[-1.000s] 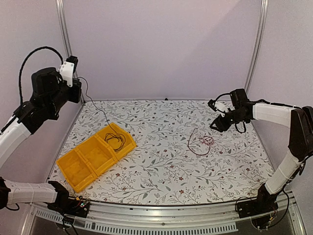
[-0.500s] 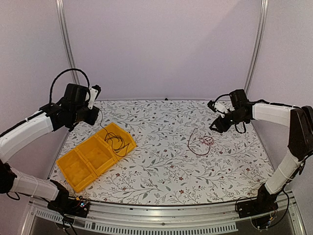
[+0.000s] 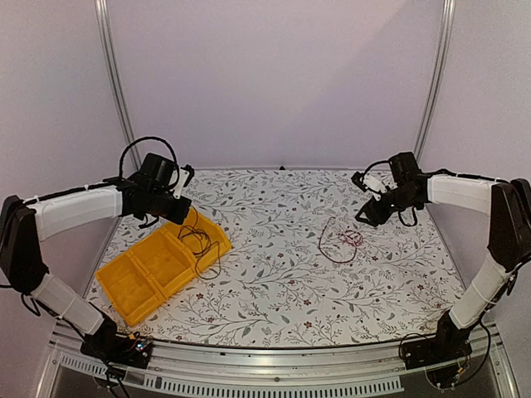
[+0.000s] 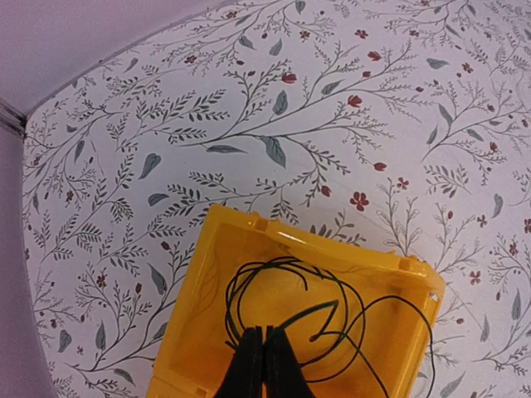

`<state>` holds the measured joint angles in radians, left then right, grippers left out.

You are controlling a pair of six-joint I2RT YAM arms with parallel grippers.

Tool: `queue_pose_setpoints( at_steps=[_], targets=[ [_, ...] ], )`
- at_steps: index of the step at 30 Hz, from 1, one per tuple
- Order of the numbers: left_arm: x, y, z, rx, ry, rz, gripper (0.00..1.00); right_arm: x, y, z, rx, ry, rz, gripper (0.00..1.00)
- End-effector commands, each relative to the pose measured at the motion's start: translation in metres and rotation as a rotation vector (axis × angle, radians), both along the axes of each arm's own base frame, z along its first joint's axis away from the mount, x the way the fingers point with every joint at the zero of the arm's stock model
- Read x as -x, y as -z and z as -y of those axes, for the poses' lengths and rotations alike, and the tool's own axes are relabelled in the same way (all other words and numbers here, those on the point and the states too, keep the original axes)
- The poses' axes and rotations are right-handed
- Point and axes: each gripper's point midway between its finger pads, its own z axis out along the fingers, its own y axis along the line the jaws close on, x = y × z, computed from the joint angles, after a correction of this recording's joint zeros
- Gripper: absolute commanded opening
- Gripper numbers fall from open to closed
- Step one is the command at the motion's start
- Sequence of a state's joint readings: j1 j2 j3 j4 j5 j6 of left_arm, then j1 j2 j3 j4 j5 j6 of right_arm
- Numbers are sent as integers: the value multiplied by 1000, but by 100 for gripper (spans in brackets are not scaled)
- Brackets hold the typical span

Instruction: Untangle the cables

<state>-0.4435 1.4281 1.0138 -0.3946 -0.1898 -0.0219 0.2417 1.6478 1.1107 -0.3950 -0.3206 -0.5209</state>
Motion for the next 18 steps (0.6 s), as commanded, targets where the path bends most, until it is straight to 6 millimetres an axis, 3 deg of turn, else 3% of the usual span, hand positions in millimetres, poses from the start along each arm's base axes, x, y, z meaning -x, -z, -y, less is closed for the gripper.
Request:
queue_pose_setpoints(
  at_steps=[1,7,10,13,18],
  targets=[
    [-1,39,21,99,33,-121,0,0,7,0,0,-11,-20,57],
    [-1,89,22,79,11,-258,0,0,10,1,7,-11,-28,58],
    [-3,96,22,69,-3,-309,4,1,12,0,9,-14,-35,57],
    [-8,75,20,82,-17,-256,19,1,13,1,9,-13,-40,58],
    [-7,20,11,113,-45,-109,41,2,13,0,9,-17,-42,58]
  ],
)
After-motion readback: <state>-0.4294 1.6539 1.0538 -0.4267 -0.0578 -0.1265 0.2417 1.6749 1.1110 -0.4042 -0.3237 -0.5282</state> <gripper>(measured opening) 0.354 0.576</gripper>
